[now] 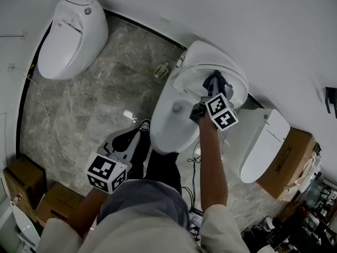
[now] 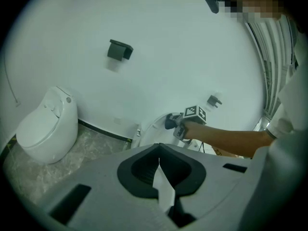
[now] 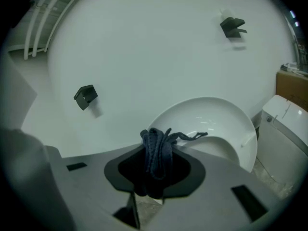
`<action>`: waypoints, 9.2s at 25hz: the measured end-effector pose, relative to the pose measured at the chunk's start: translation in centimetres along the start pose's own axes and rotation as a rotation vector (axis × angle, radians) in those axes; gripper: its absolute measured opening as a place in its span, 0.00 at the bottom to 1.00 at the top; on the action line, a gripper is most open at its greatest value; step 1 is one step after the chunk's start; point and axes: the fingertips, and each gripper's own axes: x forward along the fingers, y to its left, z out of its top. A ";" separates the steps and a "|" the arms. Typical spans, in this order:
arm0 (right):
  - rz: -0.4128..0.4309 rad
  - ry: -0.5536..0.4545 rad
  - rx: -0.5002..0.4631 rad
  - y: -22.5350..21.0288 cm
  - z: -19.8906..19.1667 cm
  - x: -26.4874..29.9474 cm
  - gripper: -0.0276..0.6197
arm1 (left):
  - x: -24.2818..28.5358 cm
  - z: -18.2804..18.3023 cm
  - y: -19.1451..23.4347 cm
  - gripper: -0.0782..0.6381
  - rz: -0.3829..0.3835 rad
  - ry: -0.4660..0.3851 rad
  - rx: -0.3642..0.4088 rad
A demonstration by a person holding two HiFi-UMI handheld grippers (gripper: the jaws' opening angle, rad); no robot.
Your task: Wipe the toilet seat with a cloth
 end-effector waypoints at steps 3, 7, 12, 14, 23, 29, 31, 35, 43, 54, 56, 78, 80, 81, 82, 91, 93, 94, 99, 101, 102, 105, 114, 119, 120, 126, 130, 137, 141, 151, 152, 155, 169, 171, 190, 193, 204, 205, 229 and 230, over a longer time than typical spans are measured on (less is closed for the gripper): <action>-0.005 0.010 0.012 0.0 -1.0 0.3 0.18 | -0.4 -0.4 0.7 0.12 0.013 0.002 -0.011; -0.012 0.039 0.020 0.1 -2.8 0.7 0.18 | -0.6 -0.9 1.5 0.12 0.023 0.008 -0.024; -0.025 0.061 0.042 0.0 -4.5 1.0 0.18 | -0.9 -1.0 1.9 0.12 0.024 0.017 -0.028; -0.025 0.070 0.049 0.1 -5.1 1.3 0.18 | -1.1 -0.6 1.9 0.12 0.017 0.013 -0.024; -0.050 0.122 0.077 -0.1 -8.8 2.2 0.18 | -1.9 0.9 3.0 0.12 0.022 -0.022 -0.044; -0.050 0.160 0.054 -0.6 -11.2 3.1 0.18 | -1.9 0.5 3.4 0.12 0.032 -0.040 -0.084; -0.051 0.171 0.046 -0.6 -12.0 3.2 0.18 | -1.9 -0.2 3.4 0.12 0.030 -0.025 -0.092; -0.050 0.192 0.025 -0.6 -13.4 3.7 0.18 | -1.5 -1.8 3.4 0.12 0.021 0.004 -0.104; -0.059 0.242 -0.049 -1.4 -16.8 4.6 0.18 | -1.1 -3.6 3.9 0.12 0.029 0.029 -0.126; -0.092 0.273 -0.039 -2.7 -20.8 6.2 0.18 | -0.8 -6.0 4.8 0.12 0.053 0.077 -0.143; -0.098 0.274 -0.016 -3.0 -21.5 6.6 0.18 | -0.7 -6.6 4.9 0.12 0.053 0.094 -0.141; -0.167 0.262 0.184 -7.9 -26.7 8.3 0.18 | 1.3 -9.8 3.6 0.12 0.048 0.201 -0.107; -0.169 0.264 0.191 -8.2 -27.1 8.4 0.18 | 1.5 -10.0 3.4 0.12 0.046 0.208 -0.106; -0.169 0.267 0.194 -8.4 -27.2 8.5 0.18 | 1.6 -10.1 3.2 0.12 0.045 0.211 -0.107; -0.167 0.269 0.196 -8.6 -27.4 8.6 0.18 | 1.8 -10.3 3.1 0.12 0.045 0.214 -0.107; -0.173 0.297 0.189 -10.8 -28.4 8.5 0.18 | 3.1 -11.0 2.3 0.12 0.039 0.237 -0.110; -0.177 0.301 0.193 -11.4 -28.6 8.4 0.18 | 3.4 -10.9 2.2 0.12 0.040 0.237 -0.107; -0.177 0.302 0.195 -11.6 -28.7 8.4 0.18 | 3.5 -10.8 2.1 0.12 0.039 0.239 -0.104; -0.190 0.310 0.205 -13.1 -28.9 7.9 0.18 | 4.2 -11.3 1.1 0.12 0.021 0.257 -0.101; -0.201 0.312 0.209 -13.8 -28.9 7.8 0.18 | 4.5 -11.3 0.9 0.12 0.015 0.262 -0.098; -0.206 0.312 0.213 -14.1 -28.9 7.7 0.18 | 4.7 -11.3 0.8 0.12 0.013 0.264 -0.095; -0.217 0.314 0.222 -15.2 -29.0 7.4 0.18 | 5.1 -11.4 0.3 0.12 0.007 0.272 -0.086; -0.252 0.311 0.227 -18.5 -28.4 6.5 0.18 | 6.5 -11.3 -0.9 0.12 -0.011 0.286 -0.080; -0.267 0.296 0.241 -20.4 -27.6 5.9 0.18 | 7.3 -11.2 -1.7 0.12 -0.019 0.294 -0.061; -0.274 0.292 0.243 -21.0 -27.4 5.8 0.18 | 7.5 -11.1 -1.8 0.12 -0.021 0.294 -0.057; -0.298 0.270 0.246 -23.6 -25.5 4.9 0.18 | 8.2 -10.8 -3.0 0.12 -0.041 0.297 -0.047; -0.304 0.265 0.249 -24.6 -24.5 4.4 0.18 | 8.7 -10.6 -3.8 0.12 -0.050 0.293 -0.046; -0.305 0.263 0.242 -25.4 -22.4 3.7 0.18 | 9.5 -9.8 -4.7 0.12 -0.052 0.275 -0.038; -0.307 0.265 0.227 -25.8 -20.7 2.8 0.18 | 9.7 -9.3 -5.2 0.12 -0.060 0.259 -0.041; -0.288 0.255 0.193 -25.4 -17.0 0.8 0.18 | 9.3 -8.4 -5.9 0.12 -0.073 0.219 -0.052; -0.285 0.255 0.191 -25.2 -16.7 0.6 0.18 | 9.2 -8.3 -6.0 0.12 -0.074 0.215 -0.052; -0.281 0.252 0.183 -24.6 -15.7 0.1 0.18 | 8.8 -7.8 -6.0 0.12 -0.073 0.204 -0.050; -0.251 0.209 0.027 -22.0 -9.6 -2.0 0.18 | 6.3 -5.3 -6.7 0.12 -0.076 0.135 -0.040; -0.247 0.204 0.013 -21.5 -8.5 -2.2 0.18 | 6.1 -5.0 -7.0 0.12 -0.083 0.124 -0.039; -0.094 0.073 -0.035 -13.4 1.5 -7.2 0.18 | 5.1 -0.2 -8.0 0.12 -0.126 0.033 0.035; -0.036 0.072 -0.076 -11.6 2.6 -9.0 0.18 | 6.1 1.2 -8.7 0.12 -0.152 0.011 0.088; 0.061 0.031 -0.225 -10.0 4.1 -19.7 0.18 | 11.5 5.4 -14.1 0.12 -0.239 -0.034 0.304; 0.071 0.032 -0.236 -9.7 3.9 -20.7 0.18 | 12.0 5.9 -14.3 0.12 -0.242 -0.034 0.326; 0.082 0.124 -0.084 -11.8 0.1 -29.7 0.18 | 33.0 11.9 -15.3 0.32 -0.054 0.252 1.234; 0.075 0.127 -0.086 -11.9 0.0 -29.7 0.18 | 33.5 11.7 -15.0 0.33 -0.055 0.269 1.228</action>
